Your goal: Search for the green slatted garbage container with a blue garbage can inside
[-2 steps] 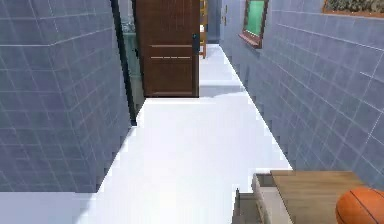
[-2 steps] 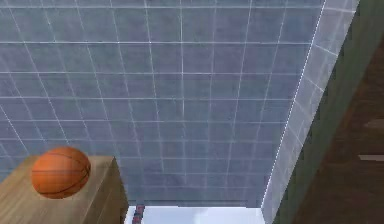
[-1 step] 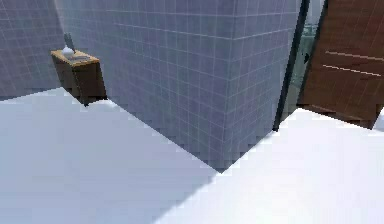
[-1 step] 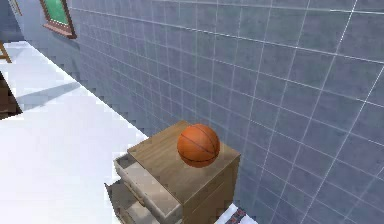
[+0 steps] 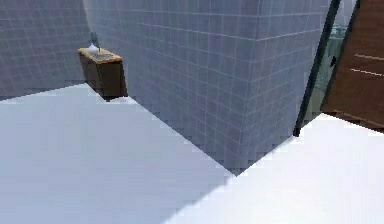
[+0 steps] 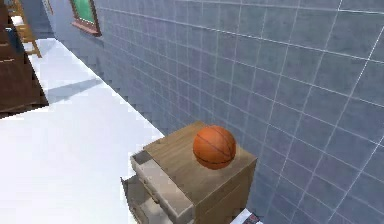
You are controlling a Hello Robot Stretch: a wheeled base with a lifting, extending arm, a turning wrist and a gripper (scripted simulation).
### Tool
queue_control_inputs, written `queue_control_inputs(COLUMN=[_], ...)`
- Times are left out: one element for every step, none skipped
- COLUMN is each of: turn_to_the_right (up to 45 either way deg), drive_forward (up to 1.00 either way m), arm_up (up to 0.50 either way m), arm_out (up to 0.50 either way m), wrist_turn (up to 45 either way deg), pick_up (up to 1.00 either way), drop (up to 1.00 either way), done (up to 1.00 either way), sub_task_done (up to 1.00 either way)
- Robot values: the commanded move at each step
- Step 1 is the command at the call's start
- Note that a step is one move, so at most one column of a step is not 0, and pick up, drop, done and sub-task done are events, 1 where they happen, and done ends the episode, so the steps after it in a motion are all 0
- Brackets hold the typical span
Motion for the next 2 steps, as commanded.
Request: queue_control_inputs(turn_to_the_right=[0.0, 45.0], drive_forward=[0.75, 0.0], arm_up=[0.0, 0.0], arm_out=[0.0, 0.0], wrist_turn=[0.0, 0.0], pick_up=[0.0, 0.0], drop=[0.0, 0.0], done=[0.0, 0.0], sub_task_done=[0.0, 0.0])
